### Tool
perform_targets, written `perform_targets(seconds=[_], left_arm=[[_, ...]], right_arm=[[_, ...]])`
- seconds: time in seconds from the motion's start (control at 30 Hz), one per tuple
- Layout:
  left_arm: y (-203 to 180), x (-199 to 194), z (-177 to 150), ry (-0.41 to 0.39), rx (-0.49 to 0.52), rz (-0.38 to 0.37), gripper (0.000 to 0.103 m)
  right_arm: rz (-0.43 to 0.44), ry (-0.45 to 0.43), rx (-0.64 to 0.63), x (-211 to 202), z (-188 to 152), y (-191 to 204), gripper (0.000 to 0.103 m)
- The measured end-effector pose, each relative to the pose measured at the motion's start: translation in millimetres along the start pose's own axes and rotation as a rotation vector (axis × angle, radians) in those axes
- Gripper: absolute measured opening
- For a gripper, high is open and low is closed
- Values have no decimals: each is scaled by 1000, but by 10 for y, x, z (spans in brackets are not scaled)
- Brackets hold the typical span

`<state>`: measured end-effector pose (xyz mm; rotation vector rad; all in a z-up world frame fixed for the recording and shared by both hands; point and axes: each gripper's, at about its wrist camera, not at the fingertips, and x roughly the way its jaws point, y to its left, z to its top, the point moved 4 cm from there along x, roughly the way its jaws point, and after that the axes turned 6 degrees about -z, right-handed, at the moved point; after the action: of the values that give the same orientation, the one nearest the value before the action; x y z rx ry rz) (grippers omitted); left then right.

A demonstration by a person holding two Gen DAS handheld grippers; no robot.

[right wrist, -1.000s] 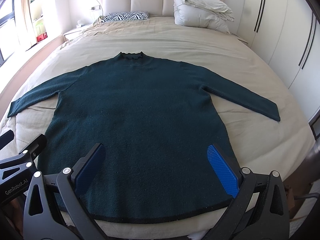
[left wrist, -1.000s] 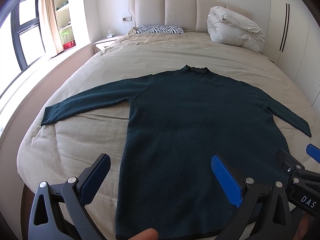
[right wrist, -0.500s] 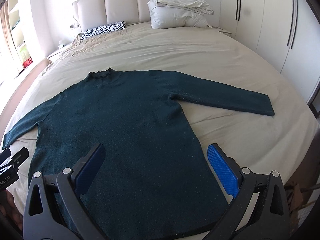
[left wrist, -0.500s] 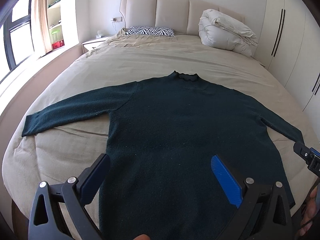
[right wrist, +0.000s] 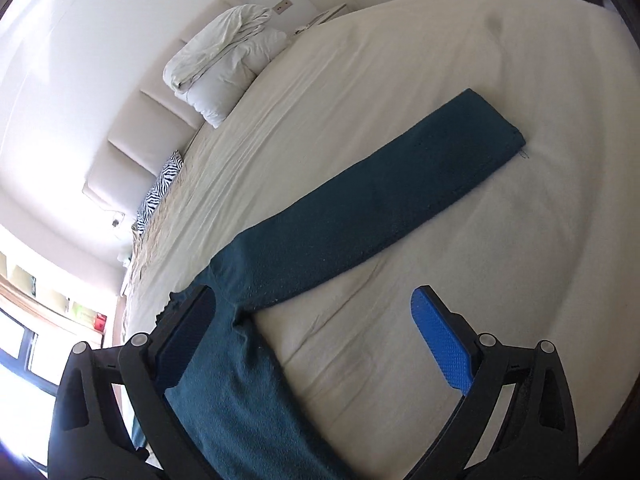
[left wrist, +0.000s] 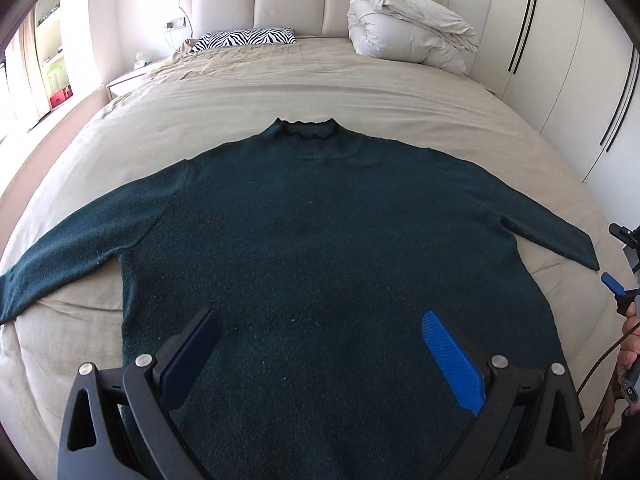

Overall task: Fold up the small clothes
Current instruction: 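Grasp the sweater sleeve cuff with the right tool and lift it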

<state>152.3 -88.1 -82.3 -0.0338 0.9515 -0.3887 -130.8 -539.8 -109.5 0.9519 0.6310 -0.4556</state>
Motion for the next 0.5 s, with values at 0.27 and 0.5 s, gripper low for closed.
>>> perform_targets(seconds=[0.27, 0.5], left_arm=[[-9, 264, 257, -10, -87, -156, 99], [20, 489, 287, 20, -151, -227, 98]], right_arm=[[73, 51, 391, 634, 671, -1144, 77], [123, 24, 547, 1176, 1064, -1694, 46]])
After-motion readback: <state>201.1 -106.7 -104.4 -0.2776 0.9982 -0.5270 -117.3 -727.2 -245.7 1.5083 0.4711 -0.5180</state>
